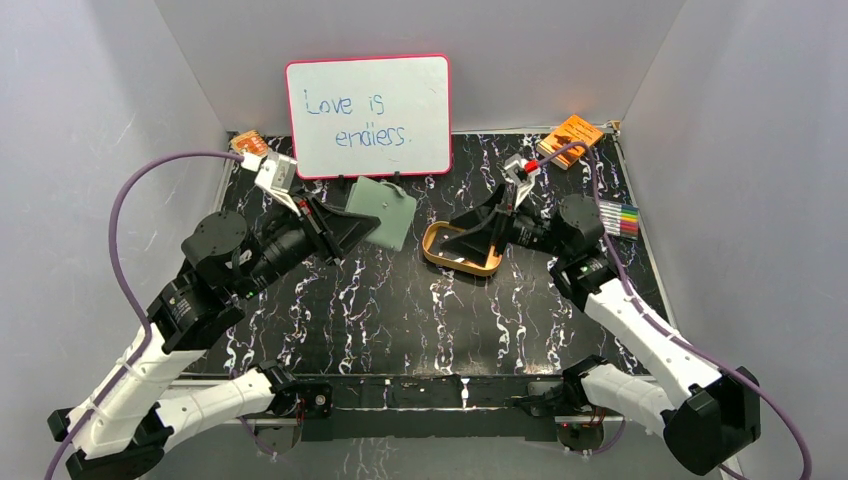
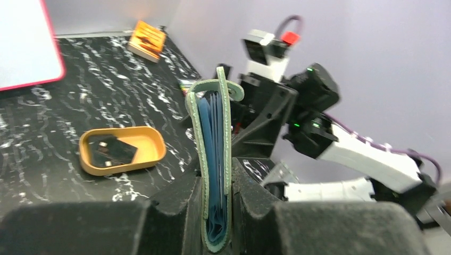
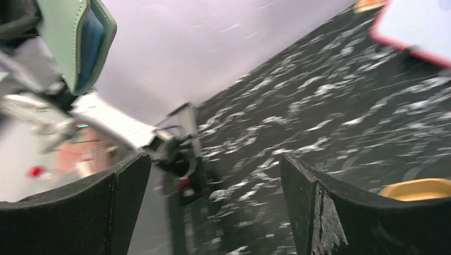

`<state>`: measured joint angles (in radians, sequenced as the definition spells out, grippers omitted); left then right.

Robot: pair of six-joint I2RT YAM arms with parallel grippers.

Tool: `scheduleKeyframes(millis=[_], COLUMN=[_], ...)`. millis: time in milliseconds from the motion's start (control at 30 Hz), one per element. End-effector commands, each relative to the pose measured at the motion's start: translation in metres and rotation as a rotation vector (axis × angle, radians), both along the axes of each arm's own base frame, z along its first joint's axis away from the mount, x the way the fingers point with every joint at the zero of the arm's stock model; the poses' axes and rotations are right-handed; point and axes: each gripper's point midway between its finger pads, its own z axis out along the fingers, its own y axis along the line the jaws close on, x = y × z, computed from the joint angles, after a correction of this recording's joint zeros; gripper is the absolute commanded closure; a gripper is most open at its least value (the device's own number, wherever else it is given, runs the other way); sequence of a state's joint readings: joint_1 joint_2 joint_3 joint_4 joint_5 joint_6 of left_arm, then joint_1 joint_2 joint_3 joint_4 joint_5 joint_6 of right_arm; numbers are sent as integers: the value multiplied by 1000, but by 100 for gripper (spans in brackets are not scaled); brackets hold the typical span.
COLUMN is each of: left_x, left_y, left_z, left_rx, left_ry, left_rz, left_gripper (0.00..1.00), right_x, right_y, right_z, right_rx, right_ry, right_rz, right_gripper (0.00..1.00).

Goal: Put the credit cards into the card holder
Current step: Pick up the card holder from the center of the board.

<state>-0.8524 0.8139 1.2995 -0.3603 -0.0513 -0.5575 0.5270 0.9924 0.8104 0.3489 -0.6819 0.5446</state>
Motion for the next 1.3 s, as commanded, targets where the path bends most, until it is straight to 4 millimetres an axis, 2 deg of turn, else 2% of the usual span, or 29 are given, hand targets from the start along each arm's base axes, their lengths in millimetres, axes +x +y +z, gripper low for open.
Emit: scheduleKeyframes(millis=[0, 167, 367, 533, 700, 933, 1100, 1200, 1267], left_x=[-34, -39, -40, -44, -49, -52, -51, -48, -46], left_y=[-21, -33, -49, -61, -63, -69, -69, -70, -70], left_z=[22, 41, 41, 40, 42, 36, 33, 29, 28], left_rx=[-37, -103, -174, -180, -201, -206, -206, -197, -197], left_ry=[-82, -114, -111, -98, -112, -92, -85, -73, -71], left_rz=[-233, -298, -359, -424, -459, -498, -493, -483, -475], left_gripper=[100, 100, 100, 100, 100, 100, 100, 100, 100], right_x=[-69, -75, -83, -80, -83, -87, -91, -97, -99], right_y=[-7, -10, -15, -11, -10, -7, -2, 2, 4], right_z=[58, 67, 79, 95, 109, 114, 116, 119, 118], right_rx=[198, 161, 201, 243, 310, 372, 393, 406, 409], right_ry=[-16, -24, -1, 42, 57, 107, 136, 140, 149], right_rz=[301, 296, 284, 292, 307, 336, 356, 379, 387], right_gripper=[1, 2, 1, 4, 15, 20, 28, 36, 49])
